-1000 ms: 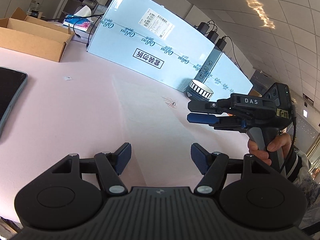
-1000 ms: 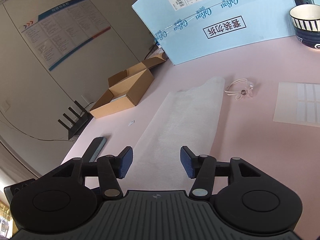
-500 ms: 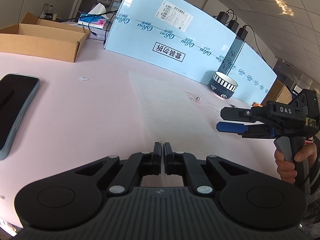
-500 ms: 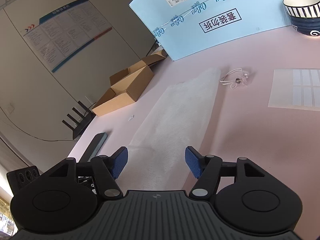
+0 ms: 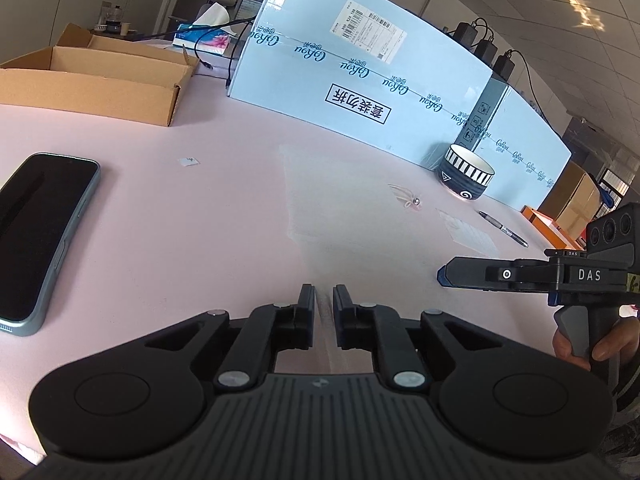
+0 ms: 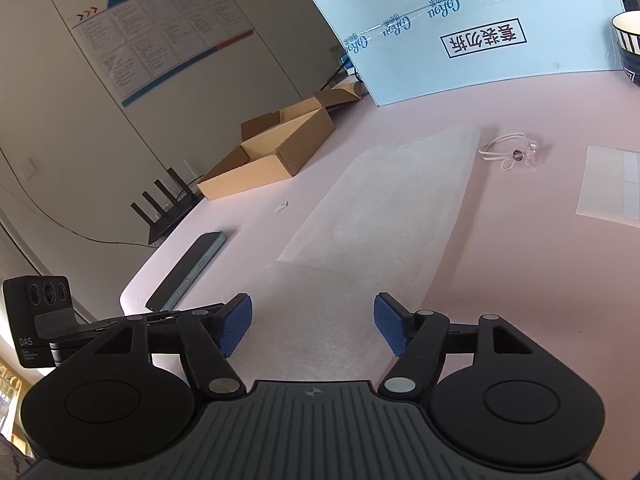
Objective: Fold shopping bag
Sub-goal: 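Move the right gripper toward the white cord beside the bag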
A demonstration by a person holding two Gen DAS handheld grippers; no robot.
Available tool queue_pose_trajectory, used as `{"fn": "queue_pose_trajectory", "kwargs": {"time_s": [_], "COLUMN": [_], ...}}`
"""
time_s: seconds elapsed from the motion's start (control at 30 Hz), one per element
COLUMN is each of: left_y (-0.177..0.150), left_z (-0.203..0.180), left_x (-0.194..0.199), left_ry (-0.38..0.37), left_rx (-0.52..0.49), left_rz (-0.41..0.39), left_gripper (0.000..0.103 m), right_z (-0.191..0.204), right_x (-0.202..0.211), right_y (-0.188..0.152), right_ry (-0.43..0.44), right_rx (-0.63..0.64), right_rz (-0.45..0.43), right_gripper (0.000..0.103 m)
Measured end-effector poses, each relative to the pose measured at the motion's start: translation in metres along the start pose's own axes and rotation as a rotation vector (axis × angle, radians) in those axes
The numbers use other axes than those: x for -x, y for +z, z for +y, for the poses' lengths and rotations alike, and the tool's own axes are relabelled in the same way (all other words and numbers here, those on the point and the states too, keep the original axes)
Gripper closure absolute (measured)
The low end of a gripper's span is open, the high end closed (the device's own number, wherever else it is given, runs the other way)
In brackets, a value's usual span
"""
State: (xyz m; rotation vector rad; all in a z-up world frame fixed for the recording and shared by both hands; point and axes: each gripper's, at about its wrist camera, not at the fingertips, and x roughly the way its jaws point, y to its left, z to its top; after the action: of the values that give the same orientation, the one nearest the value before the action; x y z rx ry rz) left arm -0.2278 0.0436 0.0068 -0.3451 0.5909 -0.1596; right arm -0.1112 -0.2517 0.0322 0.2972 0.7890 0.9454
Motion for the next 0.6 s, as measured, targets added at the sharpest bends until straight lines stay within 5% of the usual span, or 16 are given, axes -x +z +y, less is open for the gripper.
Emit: {"fn": "queue_pose_trajectory", "kwargs": {"time_s": [0.27,0.5,0.53,0.6], "left_y": [0.013,0.066,0.074,0.088], "left_z": [0.008,-0.015,-0.019,-0.022], "left_x": [0.009,-0.032,-0.041,-0.071], "left_ry": [0.060,-0.078,-0.102,-0.100], "left_rx": [-0.004,-0.098,-0.111,-0.125], "left_rz": [-0.047,-0.108,-0.113,-0.075], "left_gripper": [0.085,0.083,0.083,0.085], "right_z": [-0.004,-0.008,-0.008,-0.009], "right_x": [0.014,0.004,-0.001,-0.013], "right_y": [0.007,0.031,0.035,0.044], "right_ry": [-0.044,-0.057,-0.072,-0.124], "right_rx": [0.023,0.021,0.028,0.055], "right_rz": [-0.060,-0.129,-0.126,-0.095], "right_gripper": [0.036,0.032,0.037,0.083]}}
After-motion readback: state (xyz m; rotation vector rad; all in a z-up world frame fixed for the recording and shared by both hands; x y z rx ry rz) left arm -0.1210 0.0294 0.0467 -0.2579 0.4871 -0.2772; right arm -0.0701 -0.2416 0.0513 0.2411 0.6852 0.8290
